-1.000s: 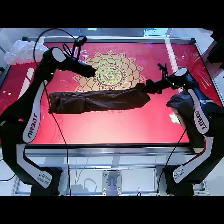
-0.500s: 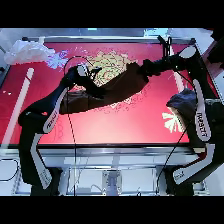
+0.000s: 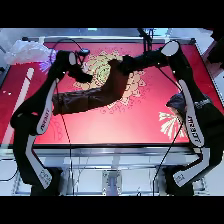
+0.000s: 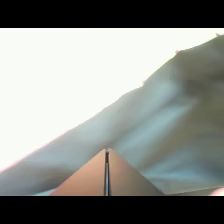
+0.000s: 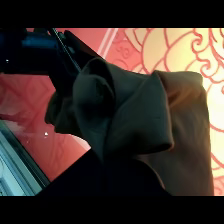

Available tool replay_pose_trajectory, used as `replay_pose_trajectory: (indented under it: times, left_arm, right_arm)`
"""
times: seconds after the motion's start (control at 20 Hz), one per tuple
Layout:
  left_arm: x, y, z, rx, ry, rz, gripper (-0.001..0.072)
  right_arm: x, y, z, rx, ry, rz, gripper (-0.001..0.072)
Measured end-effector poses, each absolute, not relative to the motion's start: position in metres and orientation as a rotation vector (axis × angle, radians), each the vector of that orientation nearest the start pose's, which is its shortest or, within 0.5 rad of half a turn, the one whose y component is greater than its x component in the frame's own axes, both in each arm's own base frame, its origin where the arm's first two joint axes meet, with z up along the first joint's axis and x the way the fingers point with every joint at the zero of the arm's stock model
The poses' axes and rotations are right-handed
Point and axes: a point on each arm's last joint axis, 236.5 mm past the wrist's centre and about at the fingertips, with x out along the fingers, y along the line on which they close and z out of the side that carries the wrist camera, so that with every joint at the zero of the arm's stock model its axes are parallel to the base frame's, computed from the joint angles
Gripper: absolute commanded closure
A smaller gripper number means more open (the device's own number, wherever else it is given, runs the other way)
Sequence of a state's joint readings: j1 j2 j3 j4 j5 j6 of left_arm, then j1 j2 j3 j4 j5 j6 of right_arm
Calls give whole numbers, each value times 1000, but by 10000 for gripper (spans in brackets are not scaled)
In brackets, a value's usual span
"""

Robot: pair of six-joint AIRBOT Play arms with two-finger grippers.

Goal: Fold the shirts.

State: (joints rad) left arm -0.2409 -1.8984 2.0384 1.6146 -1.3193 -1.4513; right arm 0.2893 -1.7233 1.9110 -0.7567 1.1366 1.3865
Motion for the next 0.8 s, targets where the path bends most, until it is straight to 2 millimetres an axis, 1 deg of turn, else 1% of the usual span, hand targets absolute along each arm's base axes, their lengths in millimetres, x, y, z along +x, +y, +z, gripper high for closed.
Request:
replay_pose_trajectory:
  times: [0.05, 0.15, 0.25, 0.3, 0.4, 0.5, 0.55, 0.6, 0.65, 0.7, 0.8]
  left_arm:
    - [545, -99, 45, 290, 1127, -185, 694]
    - [547, -56, 82, 286, 1071, -71, 694]
    - [543, -18, 113, 265, 1027, 21, 694]
    - [540, -1, 127, 255, 1011, 59, 694]
    - [532, 22, 145, 233, 990, 109, 694]
    - [525, 38, 155, 221, 986, 146, 694]
    - [523, 41, 157, 213, 988, 155, 694]
    - [521, 43, 156, 209, 994, 157, 694]
    - [519, 43, 154, 199, 1000, 152, 694]
    - [517, 43, 153, 193, 1007, 149, 694]
    - [516, 41, 149, 183, 1019, 141, 694]
  right_arm:
    - [479, 323, 164, 383, 892, 879, 684]
    - [473, 361, 166, 393, 857, 915, 684]
    - [464, 405, 161, 425, 833, 958, 684]
    - [458, 427, 156, 443, 826, 977, 684]
    - [449, 472, 142, 501, 808, 1008, 684]
    - [437, 517, 127, 585, 800, 1042, 679]
    - [432, 535, 121, 628, 796, 1055, 595]
    - [430, 552, 116, 688, 783, 1050, 316]
    - [432, 563, 113, 745, 767, 1032, 224]
    - [436, 570, 110, 800, 752, 1005, 224]
    - [450, 571, 108, 877, 720, 947, 224]
